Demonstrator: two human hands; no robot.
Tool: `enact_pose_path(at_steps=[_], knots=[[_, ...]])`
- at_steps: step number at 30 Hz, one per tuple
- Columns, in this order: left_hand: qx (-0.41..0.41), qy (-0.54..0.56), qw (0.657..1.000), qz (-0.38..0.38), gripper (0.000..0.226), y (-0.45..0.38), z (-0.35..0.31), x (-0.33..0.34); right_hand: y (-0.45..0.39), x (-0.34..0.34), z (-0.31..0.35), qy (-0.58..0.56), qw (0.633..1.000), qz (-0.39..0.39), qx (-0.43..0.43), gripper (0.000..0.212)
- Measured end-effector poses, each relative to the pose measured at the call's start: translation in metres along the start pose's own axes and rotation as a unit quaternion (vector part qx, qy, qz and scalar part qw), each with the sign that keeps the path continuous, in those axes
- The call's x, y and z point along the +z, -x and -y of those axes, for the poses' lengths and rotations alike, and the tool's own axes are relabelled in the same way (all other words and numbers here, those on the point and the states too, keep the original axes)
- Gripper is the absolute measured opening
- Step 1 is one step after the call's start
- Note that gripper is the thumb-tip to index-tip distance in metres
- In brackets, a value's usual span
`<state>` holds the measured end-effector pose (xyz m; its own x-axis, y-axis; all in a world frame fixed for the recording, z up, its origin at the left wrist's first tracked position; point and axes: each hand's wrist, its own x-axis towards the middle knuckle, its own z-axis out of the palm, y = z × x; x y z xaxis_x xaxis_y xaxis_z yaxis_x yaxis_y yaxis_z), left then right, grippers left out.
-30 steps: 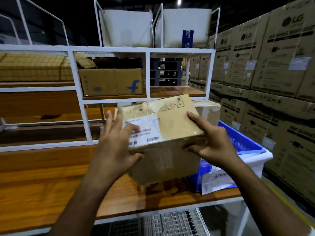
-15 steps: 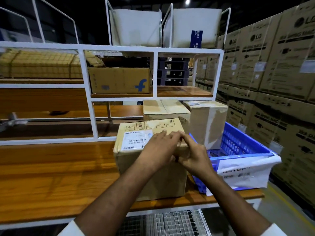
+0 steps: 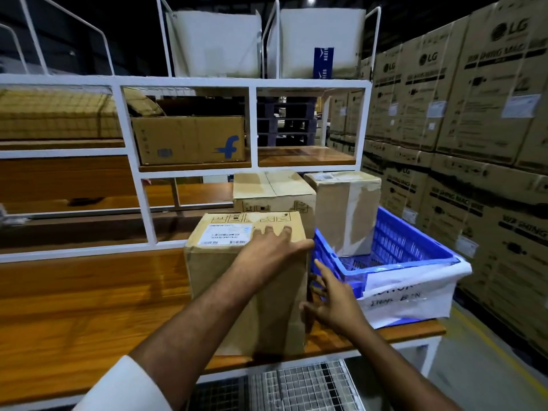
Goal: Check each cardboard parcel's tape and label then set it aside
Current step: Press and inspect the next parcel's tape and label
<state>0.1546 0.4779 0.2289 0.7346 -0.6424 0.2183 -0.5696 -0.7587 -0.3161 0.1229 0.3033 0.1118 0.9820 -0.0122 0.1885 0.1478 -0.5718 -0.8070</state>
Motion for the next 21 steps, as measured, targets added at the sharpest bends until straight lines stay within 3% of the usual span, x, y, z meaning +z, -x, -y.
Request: enact_pose_path(at_steps=[5,8,10,13,17,21], knots=[[-0.055,0.127,0.986,-0.091,0.089,0.034,0.043,-0.012,0.007,0.012,-0.015,0.080,0.996,0.048,-0.009,0.121],[-0.134,0.253,0.946,-0.154,0.084,0.064,0.070,-0.014,0.007,0.017,-0.007,0.120,0.992,-0.010,-0.041,0.122],[-0.185,0.297,0.921,-0.170,0.083,0.082,0.077,-0.005,0.002,0.015,0.004,0.130,0.987,-0.071,-0.058,0.113],[-0.250,0.338,0.882,-0.211,0.082,0.103,0.079,0.022,-0.010,0.012,0.017,0.147,0.981,-0.099,-0.082,0.091],[-0.345,0.387,0.828,-0.212,0.077,0.129,0.082,0.062,-0.018,0.014,0.042,0.223,0.967,-0.078,-0.093,0.077],[-0.412,0.381,0.811,-0.164,0.075,0.145,0.081,0.101,-0.019,0.025,0.059,0.302,0.942,-0.048,-0.136,0.068]])
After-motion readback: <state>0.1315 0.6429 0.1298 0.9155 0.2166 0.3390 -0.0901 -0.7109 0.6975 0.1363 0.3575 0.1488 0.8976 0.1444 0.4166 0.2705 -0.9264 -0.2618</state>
